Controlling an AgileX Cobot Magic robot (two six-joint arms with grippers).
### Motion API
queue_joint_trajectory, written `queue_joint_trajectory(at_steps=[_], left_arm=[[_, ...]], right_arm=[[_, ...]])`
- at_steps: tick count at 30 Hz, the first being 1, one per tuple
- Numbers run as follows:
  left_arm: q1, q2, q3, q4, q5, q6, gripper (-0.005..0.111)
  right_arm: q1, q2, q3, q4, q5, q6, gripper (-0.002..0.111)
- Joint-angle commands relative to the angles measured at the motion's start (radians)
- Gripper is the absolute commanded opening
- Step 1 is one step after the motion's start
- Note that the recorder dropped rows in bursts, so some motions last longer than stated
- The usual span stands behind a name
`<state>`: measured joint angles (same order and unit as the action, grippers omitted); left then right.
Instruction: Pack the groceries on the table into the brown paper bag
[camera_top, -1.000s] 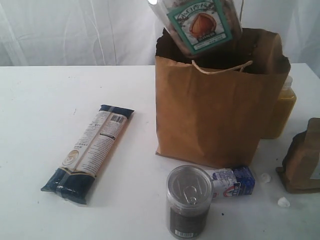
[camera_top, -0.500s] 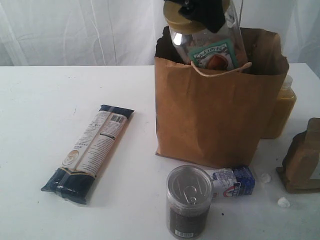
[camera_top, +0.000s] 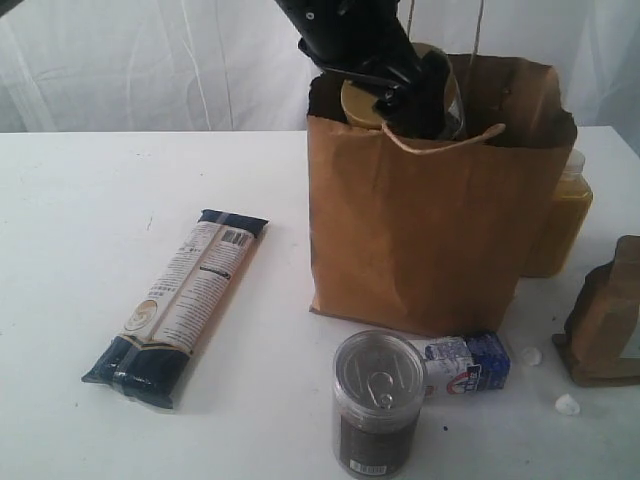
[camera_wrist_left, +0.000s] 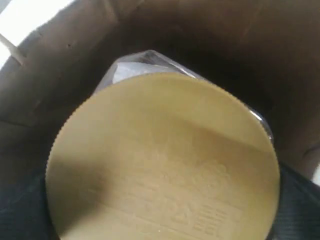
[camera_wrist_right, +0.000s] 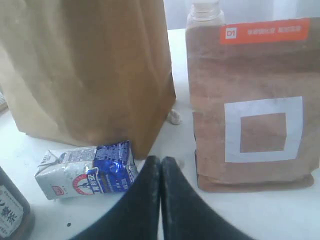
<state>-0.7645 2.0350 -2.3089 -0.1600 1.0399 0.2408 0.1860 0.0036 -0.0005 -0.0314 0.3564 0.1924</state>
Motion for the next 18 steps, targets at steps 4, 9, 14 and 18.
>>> queue_joint_trajectory(at_steps=[4, 9, 14, 18], left_arm=[[-0.005, 0.017, -0.008, -0.009, -0.015, 0.002, 0.000], [-0.005, 0.030, -0.008, 0.032, 0.021, -0.010, 0.000], [-0.005, 0.050, -0.008, 0.062, 0.051, -0.072, 0.000], [-0.005, 0.057, -0.008, 0.083, 0.057, -0.113, 0.000]], right_arm=[[0.003, -0.004, 0.001, -0.005, -0.014, 0.002, 0.000], [0.003, -0.004, 0.001, -0.003, -0.014, 0.002, 0.000], [0.003, -0.004, 0.001, -0.003, -0.014, 0.002, 0.000], [0.003, -0.004, 0.001, -0.003, -0.014, 0.002, 0.000]])
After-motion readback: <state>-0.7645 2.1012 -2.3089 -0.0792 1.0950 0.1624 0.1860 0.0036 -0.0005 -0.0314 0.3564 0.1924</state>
